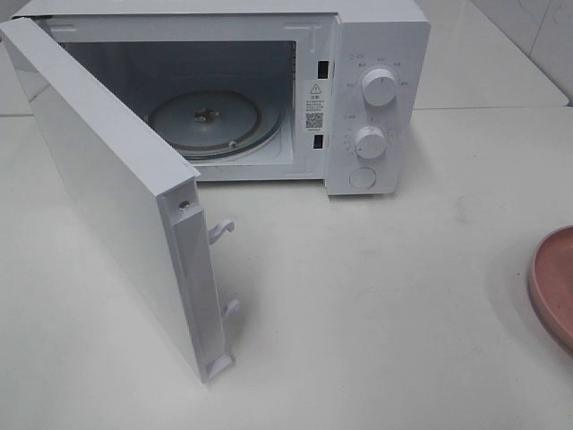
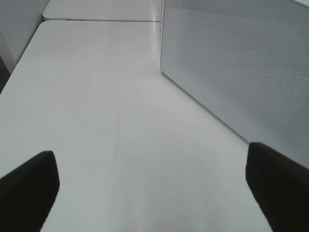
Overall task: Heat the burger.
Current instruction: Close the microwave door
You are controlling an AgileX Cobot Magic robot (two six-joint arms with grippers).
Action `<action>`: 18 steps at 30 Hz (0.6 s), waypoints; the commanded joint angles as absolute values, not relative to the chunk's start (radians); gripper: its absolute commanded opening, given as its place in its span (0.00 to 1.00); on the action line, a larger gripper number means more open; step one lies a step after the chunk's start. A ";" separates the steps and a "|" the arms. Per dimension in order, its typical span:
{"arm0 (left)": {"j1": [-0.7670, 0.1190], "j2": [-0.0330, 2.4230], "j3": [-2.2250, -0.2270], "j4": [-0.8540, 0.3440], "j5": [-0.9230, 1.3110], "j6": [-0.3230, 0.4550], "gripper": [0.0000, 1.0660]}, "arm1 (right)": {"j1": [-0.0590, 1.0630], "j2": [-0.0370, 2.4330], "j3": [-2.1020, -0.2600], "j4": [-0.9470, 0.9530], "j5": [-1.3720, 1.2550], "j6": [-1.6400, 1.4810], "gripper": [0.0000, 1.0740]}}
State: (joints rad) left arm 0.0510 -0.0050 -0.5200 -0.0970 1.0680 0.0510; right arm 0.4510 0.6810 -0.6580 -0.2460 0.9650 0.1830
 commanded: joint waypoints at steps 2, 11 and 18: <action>0.053 -0.024 -0.516 -0.097 1.069 0.045 0.92 | 0.364 0.593 -0.652 -0.194 0.959 0.161 0.71; 0.053 -0.024 -0.516 -0.097 1.069 0.045 0.92 | 0.242 0.373 -0.546 -0.167 0.932 0.160 0.71; 0.053 -0.024 -0.516 -0.097 1.069 0.045 0.92 | 0.151 0.177 -0.525 -0.167 0.928 0.133 0.71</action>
